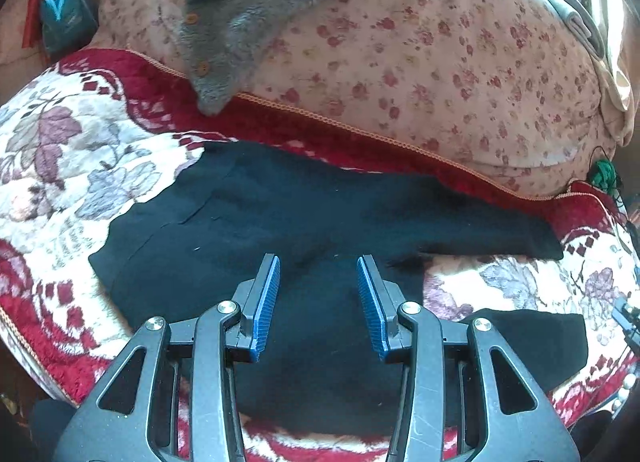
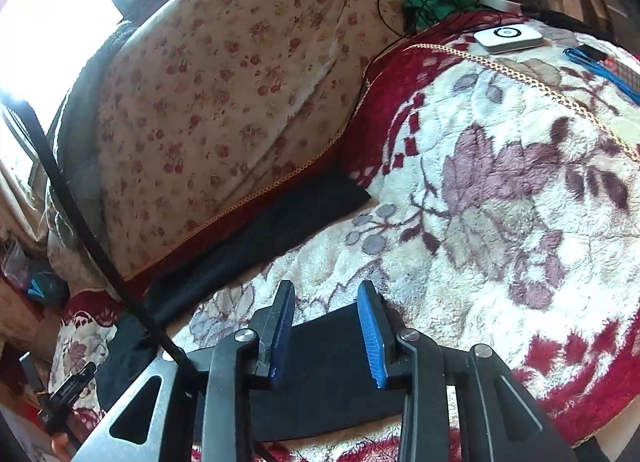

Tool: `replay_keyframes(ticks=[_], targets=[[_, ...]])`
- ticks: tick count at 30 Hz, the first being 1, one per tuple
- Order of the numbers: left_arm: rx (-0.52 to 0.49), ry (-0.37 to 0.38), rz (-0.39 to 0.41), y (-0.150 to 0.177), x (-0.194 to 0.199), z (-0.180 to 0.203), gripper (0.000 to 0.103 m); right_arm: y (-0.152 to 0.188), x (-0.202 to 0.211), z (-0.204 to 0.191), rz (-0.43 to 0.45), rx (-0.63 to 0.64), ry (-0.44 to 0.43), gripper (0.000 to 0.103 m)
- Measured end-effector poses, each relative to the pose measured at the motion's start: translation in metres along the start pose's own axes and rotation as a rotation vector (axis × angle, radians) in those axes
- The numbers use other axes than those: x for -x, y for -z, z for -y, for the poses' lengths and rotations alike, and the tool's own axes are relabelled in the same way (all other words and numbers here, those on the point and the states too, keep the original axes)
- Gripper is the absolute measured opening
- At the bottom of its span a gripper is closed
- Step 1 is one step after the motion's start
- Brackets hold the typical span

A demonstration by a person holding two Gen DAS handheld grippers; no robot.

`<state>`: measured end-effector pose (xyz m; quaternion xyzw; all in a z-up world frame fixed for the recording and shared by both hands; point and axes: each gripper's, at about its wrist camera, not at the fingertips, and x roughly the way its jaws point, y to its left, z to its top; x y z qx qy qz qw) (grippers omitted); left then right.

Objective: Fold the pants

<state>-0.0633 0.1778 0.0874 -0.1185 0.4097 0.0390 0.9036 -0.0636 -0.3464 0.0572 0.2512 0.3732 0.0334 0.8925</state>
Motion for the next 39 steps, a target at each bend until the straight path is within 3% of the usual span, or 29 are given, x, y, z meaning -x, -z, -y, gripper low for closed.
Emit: replay_keyframes(ticks=[8,14,22,24,34,39], targets=[[-0.099,0.061,-0.046,-0.02,-0.027,0.025,0.04,0.01,-0.059,-0.036,-0.126,0.117,-0.112,0.032],[-0.185,0.148,-0.112,-0.047,-0.059,0.035,0.04,-0.013,-0.104,-0.088,-0.185,0.361,-0.288,0.043],[-0.393,0.318,-0.237,-0.08,-0.109,0.058,0.04,-0.054,-0.168,-0.132,-0.303,0.654,-0.381,0.046],[-0.445,0.384,-0.285,-0.088,-0.123,0.065,0.04,-0.066,-0.184,-0.139,-0.33,0.697,-0.398,0.047],[-0.629,0.454,-0.387,-0.114,-0.184,0.095,0.04,-0.095,-0.269,-0.16,-0.501,0.959,-0.344,0.049],[-0.664,0.518,-0.437,-0.121,-0.2,0.097,0.04,-0.092,-0.298,-0.161,-0.595,1.067,-0.335,0.05]])
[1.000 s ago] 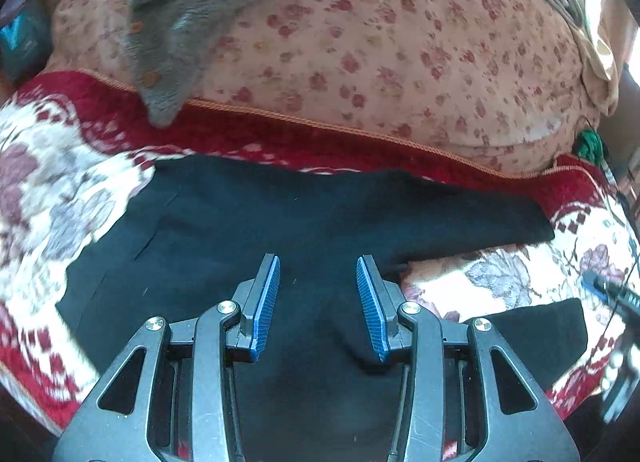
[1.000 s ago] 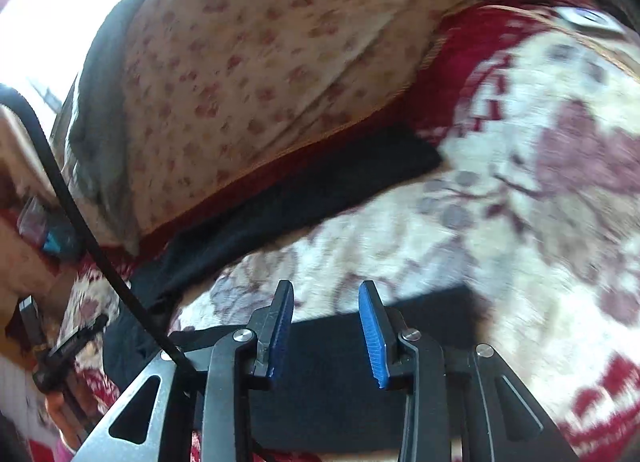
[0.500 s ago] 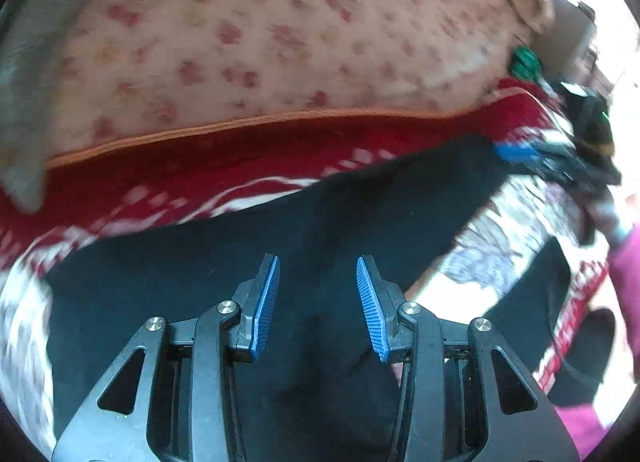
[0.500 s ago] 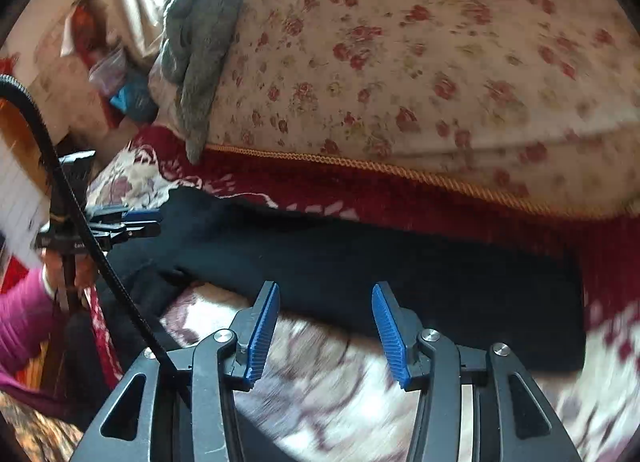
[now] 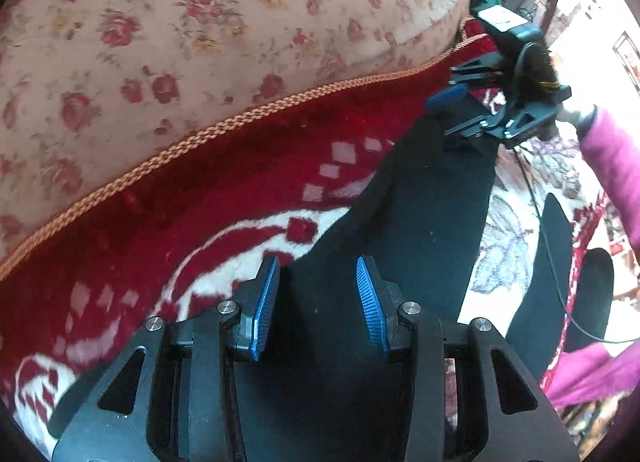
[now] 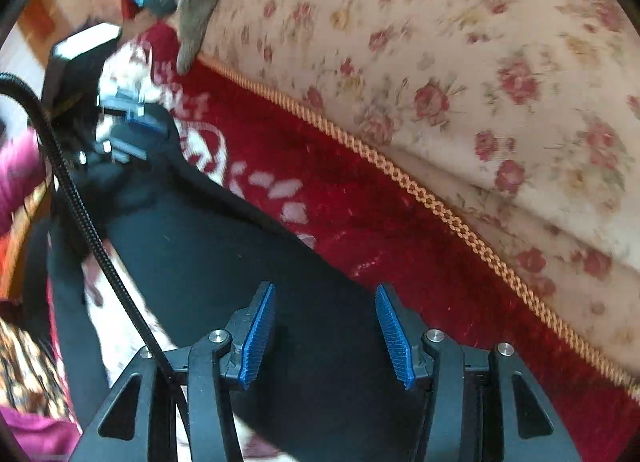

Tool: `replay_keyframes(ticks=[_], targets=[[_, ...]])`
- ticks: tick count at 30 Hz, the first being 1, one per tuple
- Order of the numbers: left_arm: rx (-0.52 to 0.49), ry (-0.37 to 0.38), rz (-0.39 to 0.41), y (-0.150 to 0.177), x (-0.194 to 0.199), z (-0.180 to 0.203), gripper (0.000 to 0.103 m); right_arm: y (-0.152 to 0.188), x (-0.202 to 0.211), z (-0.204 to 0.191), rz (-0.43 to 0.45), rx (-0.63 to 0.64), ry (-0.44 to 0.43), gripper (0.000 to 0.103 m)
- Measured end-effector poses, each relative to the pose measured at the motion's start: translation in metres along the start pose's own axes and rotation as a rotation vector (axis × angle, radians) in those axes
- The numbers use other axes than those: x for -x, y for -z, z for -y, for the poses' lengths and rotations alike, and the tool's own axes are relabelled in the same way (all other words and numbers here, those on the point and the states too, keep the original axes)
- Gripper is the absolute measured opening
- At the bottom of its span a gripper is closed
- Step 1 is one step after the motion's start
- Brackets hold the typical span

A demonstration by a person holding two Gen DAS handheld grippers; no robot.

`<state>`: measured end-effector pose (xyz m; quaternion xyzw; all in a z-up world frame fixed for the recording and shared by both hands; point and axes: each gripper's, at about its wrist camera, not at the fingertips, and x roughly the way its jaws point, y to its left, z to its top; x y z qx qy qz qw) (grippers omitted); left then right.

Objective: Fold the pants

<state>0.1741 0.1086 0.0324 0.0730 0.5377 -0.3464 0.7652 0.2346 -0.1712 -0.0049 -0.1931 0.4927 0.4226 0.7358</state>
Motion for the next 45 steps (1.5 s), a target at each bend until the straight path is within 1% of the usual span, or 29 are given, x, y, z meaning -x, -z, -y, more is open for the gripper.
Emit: replay_keyframes(ticks=[2,4,6,8,10,12,13,14,15,18,20,22,24,25,26,27,28,29,30,31,32,35,38,41,43,45], targets=[[-0.02,-0.001,-0.014,-0.004,-0.004,-0.004,0.04,-0.002,-0.007,0.004,-0.031,0.03,-0.016,0.05],[-0.017,0.022,-0.04,-0.009,-0.01,-0.01,0.04,-0.004,-0.014,0.008,-0.06,0.055,-0.031,0.05],[-0.015,0.045,-0.05,-0.011,-0.014,-0.013,0.04,-0.006,-0.022,0.013,-0.1,0.064,-0.063,0.051],[-0.022,0.071,-0.055,-0.012,-0.018,-0.011,0.04,-0.01,-0.028,0.016,-0.115,0.081,-0.082,0.054],[-0.036,0.113,-0.089,-0.012,-0.02,-0.008,0.04,-0.011,-0.03,0.018,-0.125,0.08,-0.112,0.055],[-0.054,0.126,-0.094,-0.013,-0.019,-0.004,0.04,-0.011,-0.031,0.022,-0.139,0.082,-0.135,0.055],[-0.059,0.134,-0.094,-0.013,-0.018,-0.004,0.043,-0.011,-0.03,0.024,-0.144,0.084,-0.145,0.055],[-0.056,0.145,-0.1,-0.013,-0.019,-0.005,0.05,-0.011,-0.029,0.024,-0.148,0.085,-0.152,0.055],[-0.049,0.151,-0.107,-0.015,-0.021,-0.008,0.052,-0.009,-0.028,0.026,-0.151,0.086,-0.165,0.055],[-0.033,0.125,-0.111,-0.02,-0.03,-0.014,0.052,-0.01,-0.032,0.029,-0.157,0.084,-0.192,0.056],[-0.026,0.133,-0.122,-0.021,-0.037,-0.016,0.052,-0.011,-0.034,0.033,-0.169,0.047,-0.223,0.057],[-0.049,0.118,-0.137,-0.02,-0.043,-0.01,0.052,-0.011,-0.035,0.04,-0.167,-0.006,-0.248,0.057],[-0.1,0.071,-0.114,-0.016,-0.043,0.0,0.052,-0.008,-0.033,0.037,-0.151,0.0,-0.228,0.057],[-0.119,0.043,-0.103,-0.014,-0.043,0.005,0.052,-0.006,-0.031,0.033,-0.141,0.014,-0.202,0.056],[-0.126,0.03,-0.096,-0.013,-0.043,0.008,0.05,-0.005,-0.029,0.029,-0.134,0.018,-0.182,0.054],[-0.124,0.02,-0.087,-0.012,-0.042,0.01,0.045,-0.004,-0.026,0.025,-0.124,0.017,-0.16,0.051],[-0.121,0.013,-0.081,-0.011,-0.041,0.013,0.04,-0.002,-0.023,0.021,-0.118,0.021,-0.138,0.047],[-0.127,0.008,-0.075,-0.009,-0.039,0.015,0.028,-0.002,-0.021,0.015,-0.111,0.032,-0.124,0.037],[-0.138,-0.002,-0.071,-0.008,-0.038,0.021,0.022,-0.001,-0.018,0.007,-0.109,0.056,-0.091,0.033],[-0.153,-0.027,-0.063,-0.007,-0.037,0.026,0.022,-0.001,-0.017,0.002,-0.114,0.081,-0.058,0.028],[-0.165,-0.056,-0.058,-0.005,-0.037,0.031,0.018,0.0,-0.014,-0.004,-0.12,0.103,-0.025,0.021],[-0.161,-0.108,-0.035,-0.001,-0.032,0.04,0.014,0.0,-0.006,-0.014,-0.139,0.129,0.074,0.006],[-0.132,-0.114,0.018,0.004,-0.013,0.045,0.013,0.005,0.011,-0.024,-0.119,0.133,0.133,0.005],[-0.108,-0.125,0.07,0.011,0.01,0.055,0.013,0.013,0.036,-0.038,-0.079,0.13,0.182,0.005],[-0.125,-0.149,0.107,0.021,0.027,0.07,0.013,0.018,0.049,-0.049,-0.054,0.125,0.193,0.005],[-0.13,-0.155,0.128,0.031,0.04,0.082,0.013,0.026,0.065,-0.066,-0.029,0.122,0.204,0.005]])
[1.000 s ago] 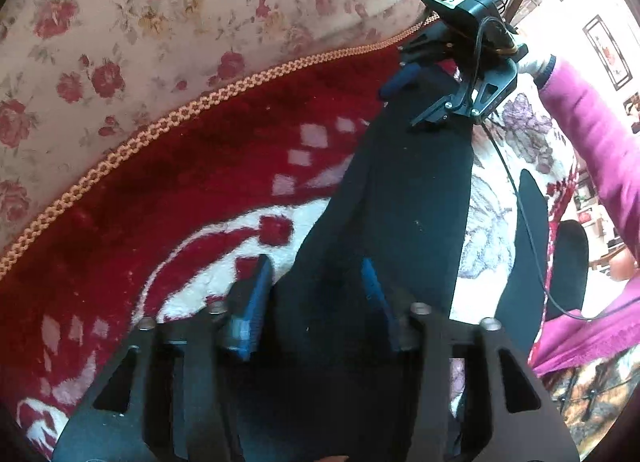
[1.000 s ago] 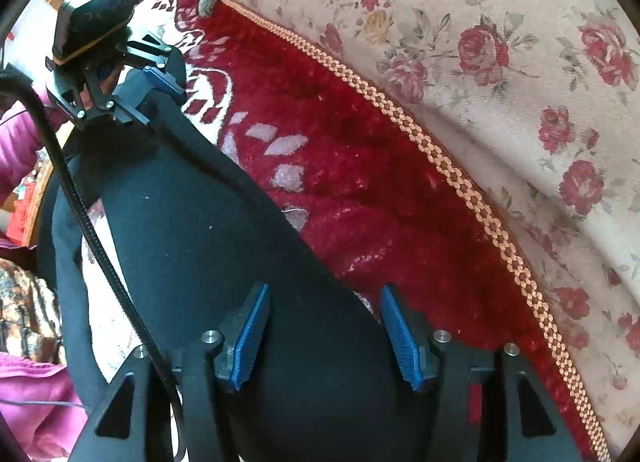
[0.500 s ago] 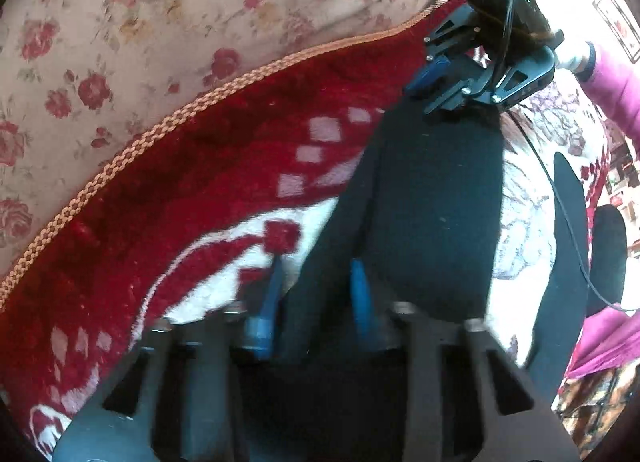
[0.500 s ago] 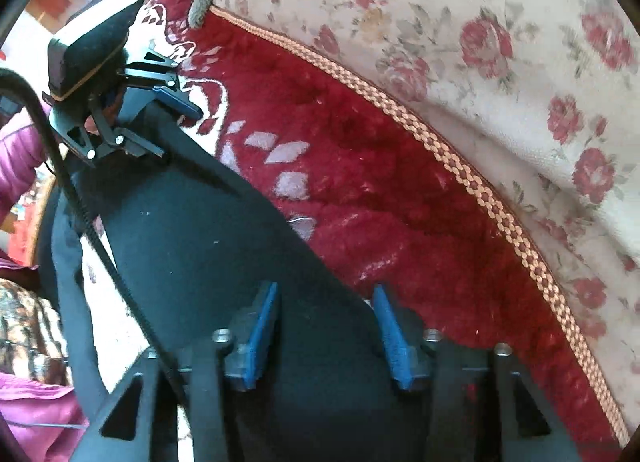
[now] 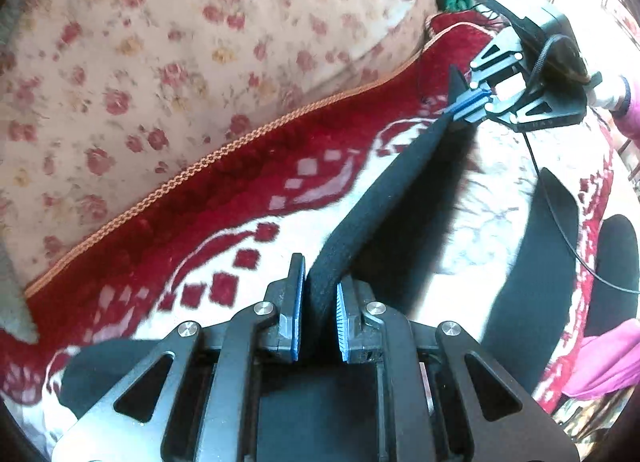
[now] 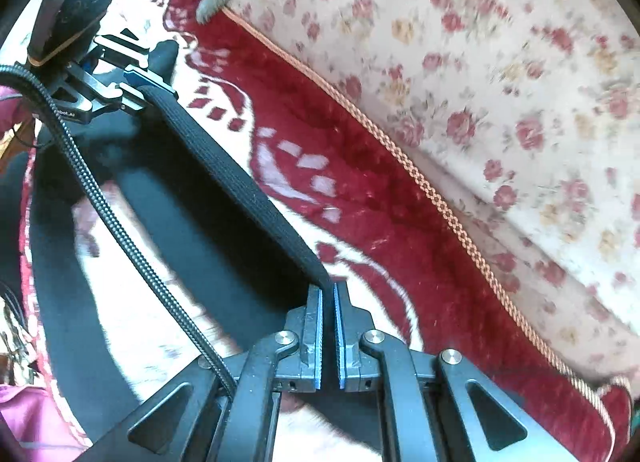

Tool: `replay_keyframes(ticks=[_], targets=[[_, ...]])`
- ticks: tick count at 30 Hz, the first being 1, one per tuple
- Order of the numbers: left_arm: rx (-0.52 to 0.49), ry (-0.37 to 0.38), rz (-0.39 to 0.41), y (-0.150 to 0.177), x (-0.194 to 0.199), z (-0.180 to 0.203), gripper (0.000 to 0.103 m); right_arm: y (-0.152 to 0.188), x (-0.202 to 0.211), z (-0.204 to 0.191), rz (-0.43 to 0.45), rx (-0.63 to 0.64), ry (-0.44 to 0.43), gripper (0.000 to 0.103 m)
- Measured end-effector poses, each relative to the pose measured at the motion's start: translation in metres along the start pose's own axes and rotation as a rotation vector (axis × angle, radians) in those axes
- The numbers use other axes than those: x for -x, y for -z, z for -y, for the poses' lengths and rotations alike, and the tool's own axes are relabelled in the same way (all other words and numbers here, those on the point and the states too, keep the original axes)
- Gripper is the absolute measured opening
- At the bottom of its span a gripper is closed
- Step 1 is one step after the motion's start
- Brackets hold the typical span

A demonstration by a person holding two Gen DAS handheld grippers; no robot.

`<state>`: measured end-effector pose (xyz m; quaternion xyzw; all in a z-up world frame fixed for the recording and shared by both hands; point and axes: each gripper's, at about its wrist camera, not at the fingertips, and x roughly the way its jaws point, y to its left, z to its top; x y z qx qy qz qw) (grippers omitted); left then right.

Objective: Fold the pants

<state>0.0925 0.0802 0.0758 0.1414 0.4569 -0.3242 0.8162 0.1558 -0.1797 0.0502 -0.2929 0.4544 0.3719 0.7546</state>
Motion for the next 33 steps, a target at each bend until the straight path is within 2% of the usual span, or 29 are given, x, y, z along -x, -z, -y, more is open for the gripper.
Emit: replay_keyframes(ticks=[5,9,17,25,28,30,32,33], targets=[[-0.007,-0.021,0.052,0.03,0.036,0.034,0.013,0.017,0.033,-0.051,0.033,-0.006,0.005,0.005],[0.014,-0.034,0.089,0.068,0.053,0.064,0.012,0.039,0.052,-0.093,0.072,-0.052,-0.032,0.005],[0.085,-0.063,0.155,0.137,0.083,0.114,0.012,0.09,0.046,-0.17,0.107,-0.115,-0.102,0.005],[0.219,-0.071,0.148,0.179,0.068,0.121,0.012,0.121,0.034,-0.194,0.161,-0.211,-0.162,0.005],[0.235,-0.094,0.138,0.183,0.06,0.126,0.012,0.128,0.022,-0.2,0.174,-0.226,-0.128,0.005],[0.286,-0.077,0.148,0.187,0.06,0.123,0.013,0.132,0.017,-0.201,0.192,-0.248,-0.118,0.006],[0.334,-0.049,0.165,0.192,0.066,0.119,0.02,0.136,0.018,-0.2,0.224,-0.29,-0.125,0.008],[0.364,-0.032,0.165,0.195,0.069,0.116,0.027,0.137,0.02,-0.198,0.233,-0.301,-0.132,0.014]])
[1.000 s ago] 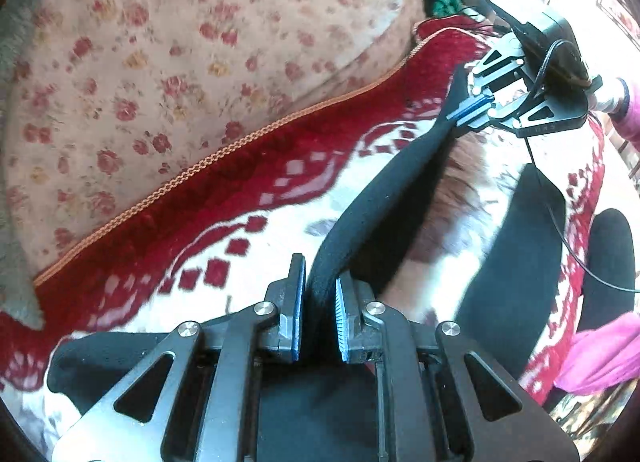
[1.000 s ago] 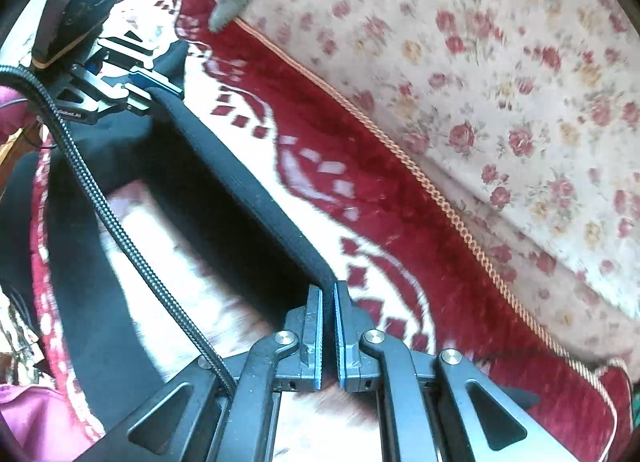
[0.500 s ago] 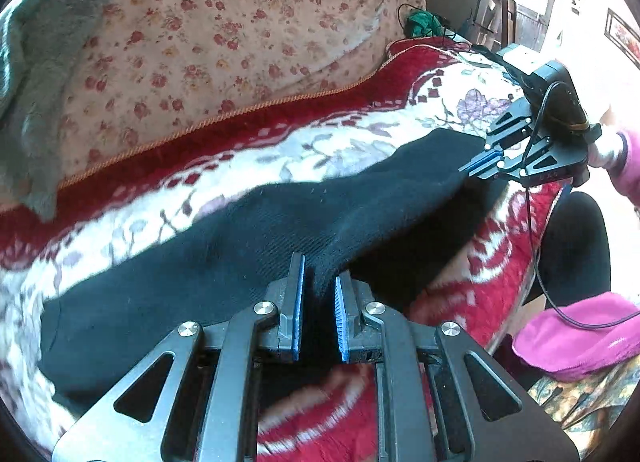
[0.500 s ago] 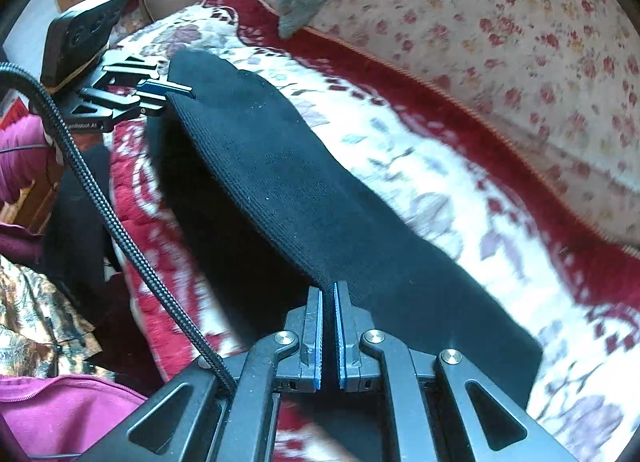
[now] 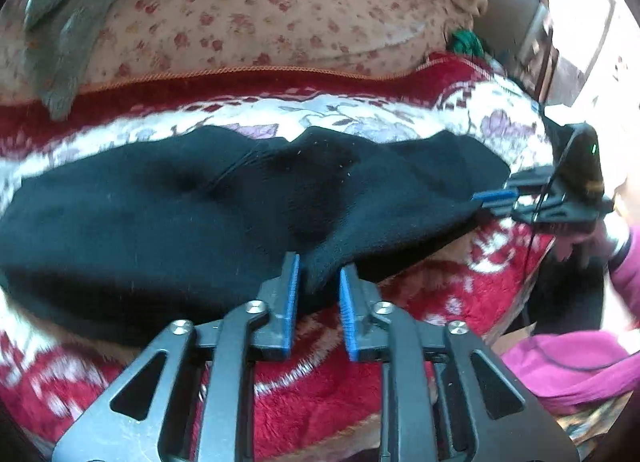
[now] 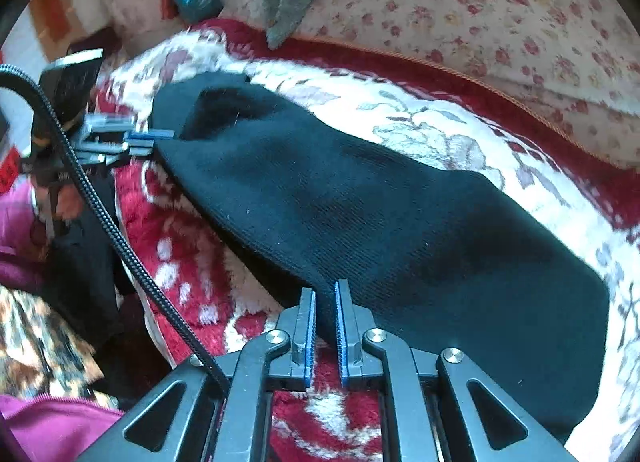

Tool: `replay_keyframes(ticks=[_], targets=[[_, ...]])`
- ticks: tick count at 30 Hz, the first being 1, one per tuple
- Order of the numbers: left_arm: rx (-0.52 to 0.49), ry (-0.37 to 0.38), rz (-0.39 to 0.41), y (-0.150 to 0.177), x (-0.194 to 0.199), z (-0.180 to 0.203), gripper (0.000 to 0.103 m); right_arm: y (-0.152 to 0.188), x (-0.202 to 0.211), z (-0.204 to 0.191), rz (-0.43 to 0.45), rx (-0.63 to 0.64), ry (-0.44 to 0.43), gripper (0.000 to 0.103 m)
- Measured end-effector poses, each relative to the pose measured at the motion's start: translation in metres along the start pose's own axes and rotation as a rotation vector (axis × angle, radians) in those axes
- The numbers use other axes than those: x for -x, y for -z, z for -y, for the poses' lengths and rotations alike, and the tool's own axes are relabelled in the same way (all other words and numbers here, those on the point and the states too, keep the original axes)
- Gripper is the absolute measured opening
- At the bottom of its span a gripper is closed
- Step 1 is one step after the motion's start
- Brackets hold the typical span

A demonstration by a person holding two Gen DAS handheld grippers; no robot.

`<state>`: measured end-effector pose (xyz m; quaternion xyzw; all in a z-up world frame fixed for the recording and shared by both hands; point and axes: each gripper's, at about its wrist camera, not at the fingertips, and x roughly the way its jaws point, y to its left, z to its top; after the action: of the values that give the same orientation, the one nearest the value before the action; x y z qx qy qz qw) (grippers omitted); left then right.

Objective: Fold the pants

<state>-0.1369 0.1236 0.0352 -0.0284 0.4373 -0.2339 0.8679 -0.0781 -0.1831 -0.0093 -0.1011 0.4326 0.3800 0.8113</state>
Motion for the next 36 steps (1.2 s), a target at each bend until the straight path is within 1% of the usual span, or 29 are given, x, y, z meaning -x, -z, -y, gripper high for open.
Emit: replay_keyframes(ticks=[1,2,3,5,7,9,11,14,16,18,22,26,29,31,33,36], targets=[[0.027,0.011,0.0,0.001,0.003,-0.004,0.031,0.002,0.002,0.001,0.01,-0.02,-0.006,0.016],[0.054,0.017,0.005,0.002,0.009,-0.007,0.041,0.004,0.005,0.002,0.019,-0.041,-0.015,0.023],[0.08,0.018,0.02,0.003,0.015,-0.01,0.045,0.007,0.009,0.004,0.035,-0.074,-0.03,0.029],[0.127,0.002,0.053,0.005,0.031,-0.02,0.045,0.015,0.017,0.009,0.072,-0.154,-0.059,0.031],[0.174,-0.041,0.083,0.005,0.043,-0.03,0.045,0.023,0.026,0.013,0.101,-0.235,-0.081,0.031],[0.256,-0.104,0.131,0.008,0.057,-0.051,0.045,0.032,0.036,0.018,0.141,-0.318,-0.117,0.031],[0.377,-0.151,0.183,0.011,0.071,-0.078,0.045,0.043,0.046,0.023,0.191,-0.401,-0.152,0.031],[0.535,-0.208,0.223,0.02,0.081,-0.114,0.046,0.056,0.057,0.028,0.253,-0.481,-0.182,0.031],[0.605,-0.238,0.237,0.026,0.084,-0.131,0.047,0.063,0.063,0.031,0.28,-0.521,-0.192,0.031],[0.632,-0.252,0.248,0.029,0.085,-0.14,0.047,0.07,0.067,0.037,0.303,-0.569,-0.205,0.031],[0.667,-0.207,0.253,0.025,0.078,-0.146,0.047,0.083,0.074,0.054,0.362,-0.692,-0.241,0.032],[0.691,-0.194,0.235,0.014,0.059,-0.147,0.047,0.096,0.081,0.067,0.387,-0.781,-0.192,0.034],[0.699,-0.203,0.227,0.013,0.051,-0.148,0.047,0.106,0.083,0.076,0.416,-0.858,-0.165,0.034],[0.706,-0.2,0.229,0.011,0.049,-0.148,0.051,0.11,0.083,0.082,0.426,-0.893,-0.15,0.034],[0.711,-0.184,0.236,0.009,0.047,-0.148,0.061,0.114,0.08,0.09,0.417,-0.94,-0.133,0.034],[0.708,-0.192,0.239,0.004,0.044,-0.148,0.061,0.121,0.076,0.103,0.423,-1.021,-0.119,0.034]])
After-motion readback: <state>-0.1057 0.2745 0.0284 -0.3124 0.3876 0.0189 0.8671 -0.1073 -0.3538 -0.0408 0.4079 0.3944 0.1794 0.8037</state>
